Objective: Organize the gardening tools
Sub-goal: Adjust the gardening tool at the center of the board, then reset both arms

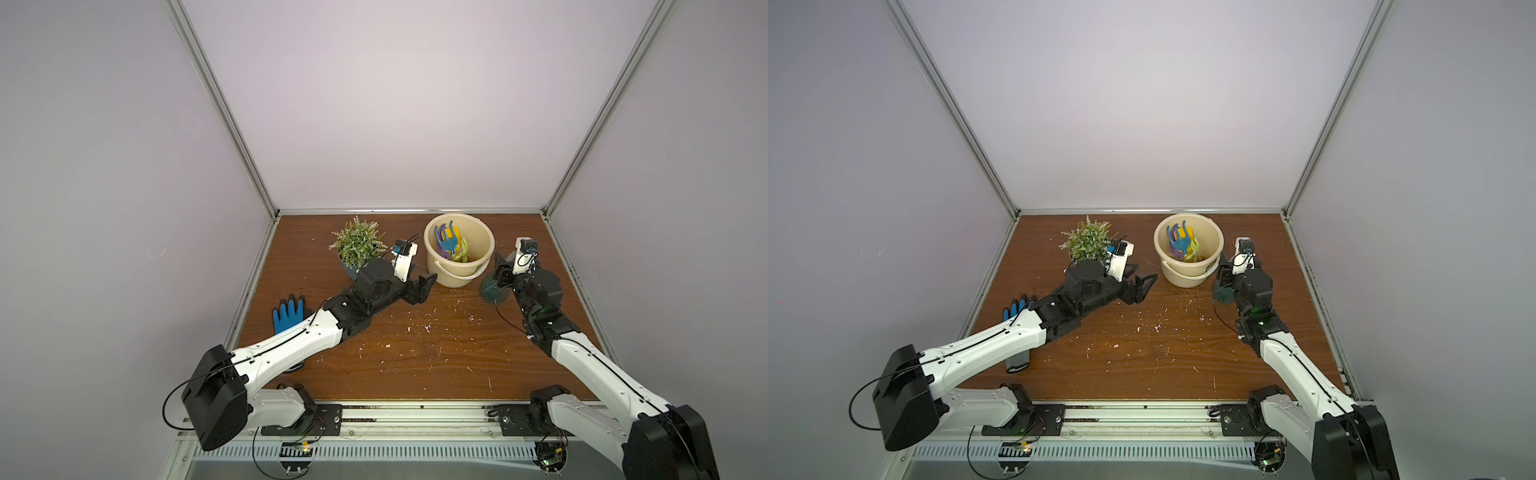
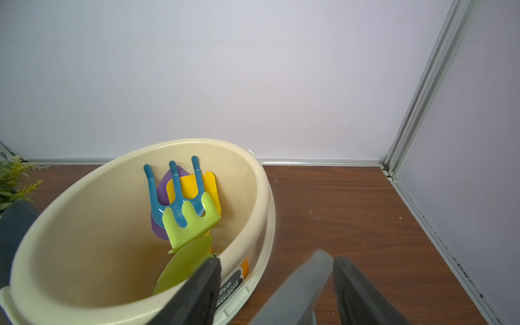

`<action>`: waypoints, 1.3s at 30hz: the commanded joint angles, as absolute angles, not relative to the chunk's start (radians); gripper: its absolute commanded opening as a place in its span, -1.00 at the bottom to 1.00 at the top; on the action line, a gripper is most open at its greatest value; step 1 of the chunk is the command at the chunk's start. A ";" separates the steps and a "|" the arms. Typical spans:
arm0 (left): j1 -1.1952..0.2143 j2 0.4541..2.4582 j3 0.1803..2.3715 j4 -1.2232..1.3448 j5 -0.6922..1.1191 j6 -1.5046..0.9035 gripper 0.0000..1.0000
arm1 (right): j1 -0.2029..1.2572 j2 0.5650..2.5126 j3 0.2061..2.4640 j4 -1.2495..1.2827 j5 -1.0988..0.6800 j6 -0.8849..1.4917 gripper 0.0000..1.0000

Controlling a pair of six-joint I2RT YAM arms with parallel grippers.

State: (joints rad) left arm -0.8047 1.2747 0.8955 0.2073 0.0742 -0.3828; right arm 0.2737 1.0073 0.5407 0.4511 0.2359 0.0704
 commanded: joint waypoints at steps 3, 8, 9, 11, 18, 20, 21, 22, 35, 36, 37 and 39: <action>-0.795 1.270 0.883 0.227 0.084 -0.391 0.52 | 0.279 0.956 0.588 0.422 0.176 0.090 0.40; -0.795 1.270 0.884 0.228 0.084 -0.391 0.52 | 0.278 0.899 0.615 0.357 0.147 0.099 0.42; -0.795 1.270 0.886 0.227 0.084 -0.390 0.52 | 0.279 0.888 0.623 0.340 0.145 0.102 0.42; -0.795 1.276 0.891 0.227 0.088 -0.388 0.52 | 0.278 0.864 0.633 0.318 0.150 0.106 0.42; -0.796 1.280 0.891 0.231 0.091 -0.390 0.52 | 0.264 0.818 0.687 0.210 0.297 0.136 0.24; -0.796 1.276 0.887 0.232 0.089 -0.390 0.52 | 0.247 0.817 0.683 0.189 0.359 0.159 0.02; -0.795 1.273 0.883 0.231 0.086 -0.390 0.52 | 0.237 0.815 0.677 0.175 0.397 0.174 -0.05; -0.795 1.269 0.880 0.230 0.081 -0.389 0.52 | 0.225 0.811 0.666 0.168 0.426 0.184 -0.15; -0.703 1.147 0.836 0.022 -0.249 -0.402 0.55 | 0.114 0.845 0.459 0.170 0.450 0.289 0.15; -0.683 1.126 0.829 -0.002 -0.294 -0.405 0.55 | 0.113 0.846 0.442 0.183 0.462 0.286 0.18; -0.668 1.109 0.823 -0.026 -0.325 -0.409 0.55 | 0.112 0.850 0.430 0.191 0.478 0.287 0.21; -0.623 1.065 0.802 -0.074 -0.390 -0.423 0.56 | 0.106 0.867 0.407 0.213 0.508 0.284 0.24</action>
